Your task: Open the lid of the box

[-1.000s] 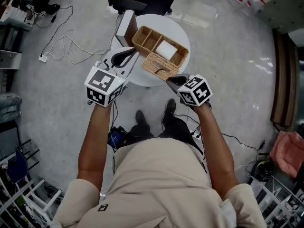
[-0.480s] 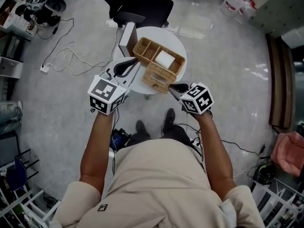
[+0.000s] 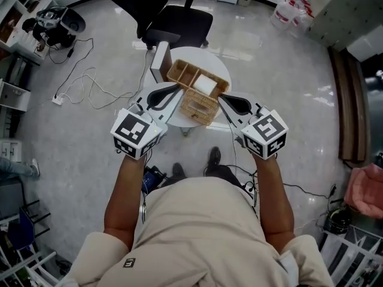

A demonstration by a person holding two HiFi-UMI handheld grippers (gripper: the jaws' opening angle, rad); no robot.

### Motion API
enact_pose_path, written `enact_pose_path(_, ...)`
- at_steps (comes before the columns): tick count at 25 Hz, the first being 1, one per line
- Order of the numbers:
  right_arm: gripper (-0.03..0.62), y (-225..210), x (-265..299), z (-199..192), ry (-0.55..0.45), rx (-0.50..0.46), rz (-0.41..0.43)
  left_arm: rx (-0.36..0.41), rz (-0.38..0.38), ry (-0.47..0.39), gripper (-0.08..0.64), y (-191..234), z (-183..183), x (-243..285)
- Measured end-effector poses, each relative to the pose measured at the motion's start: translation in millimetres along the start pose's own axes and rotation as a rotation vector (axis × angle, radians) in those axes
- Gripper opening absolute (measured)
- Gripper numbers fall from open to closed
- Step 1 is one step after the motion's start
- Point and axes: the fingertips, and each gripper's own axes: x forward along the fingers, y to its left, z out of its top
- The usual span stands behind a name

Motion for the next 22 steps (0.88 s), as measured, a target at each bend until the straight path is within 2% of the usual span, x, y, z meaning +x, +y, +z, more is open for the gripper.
enact_pose_path(4, -0.008, 6, -25, 46, -0.074, -0.084, -0.06, 0.025, -0.022, -0.041, 0.025, -14, 21, -8)
enact_pose_path(10, -0.011, 18, -43, 80, -0.117, -0.14, -0.097, 0.048, -0.034, -0.079, 0.025, -24, 45, -22)
enact_pose_path(22, -0.011, 31, -44, 83, -0.102, -0.154, -0.088, 0.036, -0.033, -0.069, 0.025, -26, 44, -34)
